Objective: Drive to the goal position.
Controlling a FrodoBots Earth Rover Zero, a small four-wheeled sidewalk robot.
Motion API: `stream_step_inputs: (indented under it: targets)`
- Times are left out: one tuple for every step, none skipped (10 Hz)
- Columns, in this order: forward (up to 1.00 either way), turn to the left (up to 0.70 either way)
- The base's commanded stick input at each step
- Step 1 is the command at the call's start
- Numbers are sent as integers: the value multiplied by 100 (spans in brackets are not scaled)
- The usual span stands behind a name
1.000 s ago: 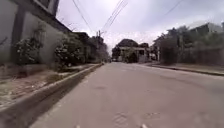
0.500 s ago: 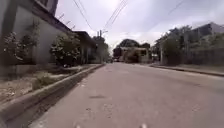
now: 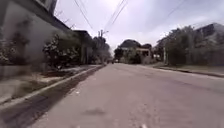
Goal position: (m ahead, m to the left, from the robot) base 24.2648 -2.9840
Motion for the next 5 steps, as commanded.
stream_step_inputs:
  targets:
    - [100, 0]
    - [100, 0]
    - [100, 0]
    - [100, 0]
    - [100, 0]
